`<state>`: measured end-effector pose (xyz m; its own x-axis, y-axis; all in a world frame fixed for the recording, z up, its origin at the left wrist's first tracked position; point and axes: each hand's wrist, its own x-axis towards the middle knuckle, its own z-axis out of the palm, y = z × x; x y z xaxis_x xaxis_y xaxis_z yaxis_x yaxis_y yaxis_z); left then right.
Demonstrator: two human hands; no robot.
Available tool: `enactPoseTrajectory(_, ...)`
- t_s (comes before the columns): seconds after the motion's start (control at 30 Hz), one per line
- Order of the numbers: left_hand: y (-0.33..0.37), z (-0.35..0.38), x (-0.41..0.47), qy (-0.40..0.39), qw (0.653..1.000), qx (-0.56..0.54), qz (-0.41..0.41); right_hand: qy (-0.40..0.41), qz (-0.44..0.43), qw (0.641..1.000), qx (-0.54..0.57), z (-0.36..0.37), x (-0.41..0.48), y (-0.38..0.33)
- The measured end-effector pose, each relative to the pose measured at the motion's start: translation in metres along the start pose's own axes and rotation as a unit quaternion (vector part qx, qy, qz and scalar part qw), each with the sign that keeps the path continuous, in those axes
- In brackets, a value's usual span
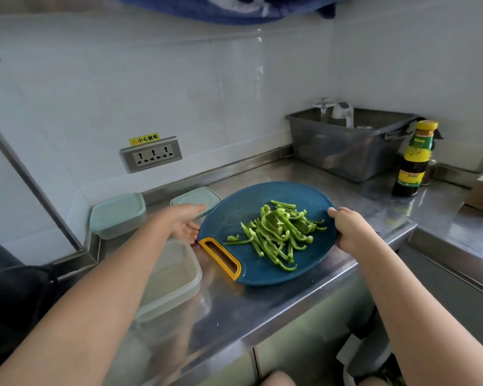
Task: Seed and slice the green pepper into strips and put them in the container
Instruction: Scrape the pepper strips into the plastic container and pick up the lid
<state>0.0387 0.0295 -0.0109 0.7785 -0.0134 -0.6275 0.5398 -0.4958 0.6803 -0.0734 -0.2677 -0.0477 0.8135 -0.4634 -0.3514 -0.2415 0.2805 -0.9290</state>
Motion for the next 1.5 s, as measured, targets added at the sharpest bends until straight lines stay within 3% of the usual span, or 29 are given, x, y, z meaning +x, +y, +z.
enactPoseTrajectory(0.1,0.011,-0.006,-0.01,-0.04,0.981,-0.179,0.057,0.035,-0.007,0.996,0.086,-0.003,0.0,-0.018)
enactPoseTrajectory(0.2,0.022,-0.013,-0.034,-0.099,0.896,-0.411,0.137,0.023,-0.015,0.988,0.155,-0.001,-0.004,-0.04)
enactPoseTrajectory(0.3,0.017,-0.01,-0.059,-0.17,0.821,-0.512,0.187,0.007,-0.057,0.984,0.167,0.016,-0.016,-0.065)
enactPoseTrajectory(0.37,0.007,-0.002,-0.071,-0.186,0.799,-0.531,0.214,-0.016,-0.073,0.983,0.168,0.035,-0.03,-0.076)
enactPoseTrajectory(0.47,-0.003,0.0,-0.086,-0.1,0.807,-0.524,0.252,-0.088,-0.077,0.976,0.182,0.066,-0.057,-0.077)
enactPoseTrajectory(0.6,-0.016,-0.029,-0.104,0.01,0.812,-0.53,0.244,-0.221,-0.059,0.949,0.217,0.089,-0.083,-0.059)
enactPoseTrajectory(0.67,-0.023,-0.047,-0.109,0.036,0.813,-0.52,0.26,-0.243,-0.053,0.966,0.076,0.103,-0.089,-0.039)
enactPoseTrajectory(0.73,-0.029,-0.059,-0.115,0.056,0.82,-0.499,0.274,-0.252,-0.055,0.954,-0.155,0.125,-0.098,-0.012)
enactPoseTrajectory(0.87,-0.039,-0.071,-0.117,0.071,0.821,-0.501,0.264,-0.272,-0.145,0.818,-0.485,0.165,-0.12,0.032)
enactPoseTrajectory(0.93,-0.045,-0.071,-0.117,0.072,0.818,-0.511,0.254,-0.265,-0.179,0.788,-0.527,0.171,-0.124,0.041)
enactPoseTrajectory(1.2,-0.058,-0.063,-0.103,0.033,0.813,-0.517,0.264,-0.163,-0.206,0.794,-0.548,0.117,-0.1,0.021)
enactPoseTrajectory(1.33,-0.053,-0.047,-0.095,0.023,0.817,-0.509,0.269,-0.151,-0.211,0.793,-0.551,0.094,-0.082,0.02)
enactPoseTrajectory(1.4,-0.053,-0.042,-0.088,0.017,0.821,-0.505,0.266,-0.067,-0.252,0.783,-0.564,0.077,-0.061,0.008)
enactPoseTrajectory(1.5,-0.053,-0.035,-0.081,0.006,0.823,-0.501,0.267,0.057,-0.256,0.722,-0.64,0.034,-0.028,-0.009)
